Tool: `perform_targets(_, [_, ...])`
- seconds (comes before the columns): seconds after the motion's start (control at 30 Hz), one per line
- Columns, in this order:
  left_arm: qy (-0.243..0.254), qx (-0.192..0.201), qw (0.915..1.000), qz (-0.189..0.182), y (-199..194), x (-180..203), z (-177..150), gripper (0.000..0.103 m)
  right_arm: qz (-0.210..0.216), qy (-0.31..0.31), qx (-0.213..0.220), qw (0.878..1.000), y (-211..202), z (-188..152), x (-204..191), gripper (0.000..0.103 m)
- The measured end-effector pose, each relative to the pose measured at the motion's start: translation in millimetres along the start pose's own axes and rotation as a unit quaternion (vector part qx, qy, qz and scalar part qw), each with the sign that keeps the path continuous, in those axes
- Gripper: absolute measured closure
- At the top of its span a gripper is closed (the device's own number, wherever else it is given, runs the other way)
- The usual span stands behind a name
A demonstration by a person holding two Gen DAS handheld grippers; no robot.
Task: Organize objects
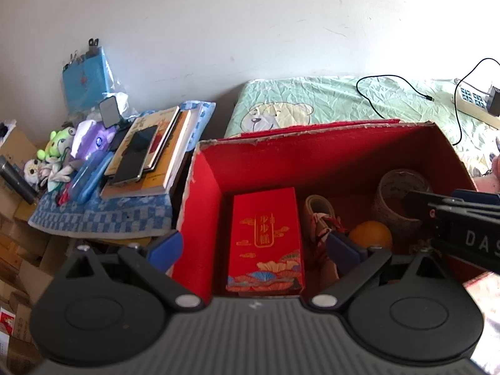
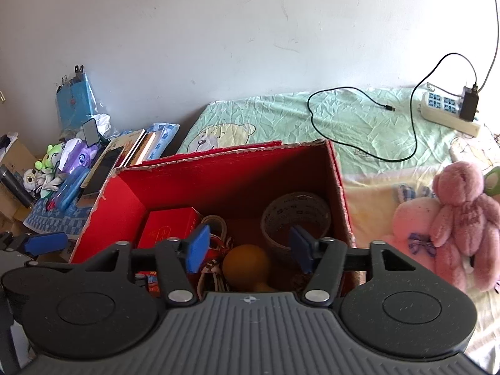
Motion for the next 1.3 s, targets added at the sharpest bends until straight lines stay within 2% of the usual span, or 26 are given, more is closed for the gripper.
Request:
perform_targets(0.4, [-0.012,-0.019,0.9997,-0.003,-31,8,-15,0.005,0.000,0.000,0.016,1.000,-30,-17,3,0.040])
perform_targets(0.6, [-0.020,-0.027,0.9994,0.004,-44,9,-30,0.004,0.014,-0.013,0.006,1.000,-43,-24,-3,0.040])
perform_targets(0.93, [-0.025,-0.067,0.9971,0.024,-47,16,-53,0.002,0.023,0.005,-0.034,0.999,-47,-38,9,0.039])
perform_targets(1.3, [-0.026,-0.073,0.9963,0.037,-57,30,-62,0.002,0.039,0.006,-0.021,0.999,-58,-45,18,0.039])
Point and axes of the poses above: each gripper's, at about its wrist camera, not at the fingertips, and y roughly the way its jaws point, x to its right, z to its top, the point moved 1 cm from there along y, roughly the way its jaws point, and after that the axes turned 6 degrees about z, right-handed, at the moved point
